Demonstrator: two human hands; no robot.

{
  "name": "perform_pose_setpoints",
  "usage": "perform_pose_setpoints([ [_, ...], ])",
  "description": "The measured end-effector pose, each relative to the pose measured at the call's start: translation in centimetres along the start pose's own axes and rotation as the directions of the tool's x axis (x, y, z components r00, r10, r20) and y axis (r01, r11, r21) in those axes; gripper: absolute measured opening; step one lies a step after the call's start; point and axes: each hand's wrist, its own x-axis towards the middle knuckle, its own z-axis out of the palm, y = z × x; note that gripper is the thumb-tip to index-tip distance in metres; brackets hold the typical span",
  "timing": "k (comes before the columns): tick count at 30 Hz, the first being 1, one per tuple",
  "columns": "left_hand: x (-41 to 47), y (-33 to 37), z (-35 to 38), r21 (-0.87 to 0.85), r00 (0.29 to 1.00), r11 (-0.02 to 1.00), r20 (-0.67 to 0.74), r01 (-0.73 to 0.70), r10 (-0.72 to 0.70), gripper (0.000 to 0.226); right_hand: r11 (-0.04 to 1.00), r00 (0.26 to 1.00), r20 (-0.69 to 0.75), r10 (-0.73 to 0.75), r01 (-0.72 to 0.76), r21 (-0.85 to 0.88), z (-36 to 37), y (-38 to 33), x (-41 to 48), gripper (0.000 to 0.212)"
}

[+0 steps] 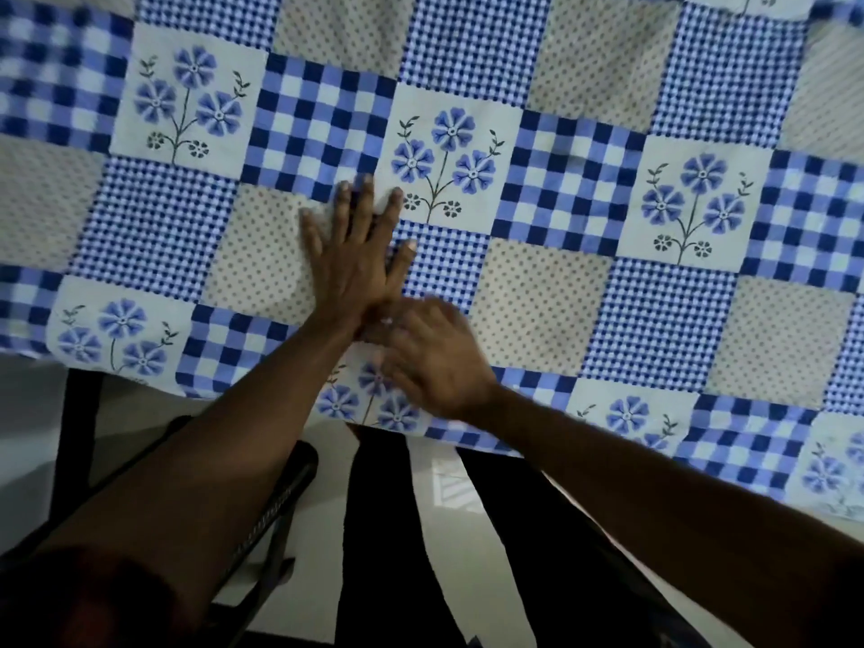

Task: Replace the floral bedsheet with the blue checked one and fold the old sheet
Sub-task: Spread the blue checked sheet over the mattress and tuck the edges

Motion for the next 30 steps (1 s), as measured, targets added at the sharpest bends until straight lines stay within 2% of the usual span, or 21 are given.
perform_pose_setpoints([
  [2, -1.4, -2.6, -0.1, -0.020, 0.990, 0.990, -0.004, 0.141, -0.141, 0.065, 0.987, 0.989, -0.020, 0.147, -0.148, -0.057, -0.8, 1.8, 3.5, 0.045],
  [5, -4.0, -7.5, -0.8, -0.038, 0.947, 0.947, -0.041, 0.318, -0.320, 0.066, 0.926, 0.935, 0.038, 0.352, -0.342, -0.158, -0.6, 3.7, 8.7, 0.059],
  [11, -8.5, -17.1, -1.5, -0.029, 0.897, 0.898, -0.054, 0.438, -0.439, 0.065, 0.847, 0.870, 0.079, 0.487, -0.448, -0.286, 2.6, 2.6, 15.3, 0.067],
  [15, -10.7, -22.8, -1.4, -0.037, 0.864, 0.867, -0.065, 0.497, -0.498, 0.065, 0.861, 0.884, 0.092, 0.457, -0.414, -0.296, 5.7, -1.9, 18.2, 0.069],
  [17, -11.4, -25.4, -1.4, -0.037, 0.826, 0.832, -0.105, 0.553, -0.553, 0.064, 0.874, 0.898, 0.090, 0.431, -0.390, -0.291, 7.6, -4.6, 19.6, 0.070],
  [23, -12.2, -30.3, -1.8, -0.082, 0.766, 0.776, -0.128, 0.625, -0.630, 0.062, 0.904, 0.916, 0.135, 0.378, -0.333, -0.270, 12.4, -11.0, 23.9, 0.073],
  [30, -13.8, -35.7, -2.5, -0.181, 0.699, 0.696, -0.058, 0.695, -0.713, 0.069, 0.927, 0.940, 0.162, 0.301, -0.249, -0.281, 17.2, -18.0, 28.2, 0.076],
])
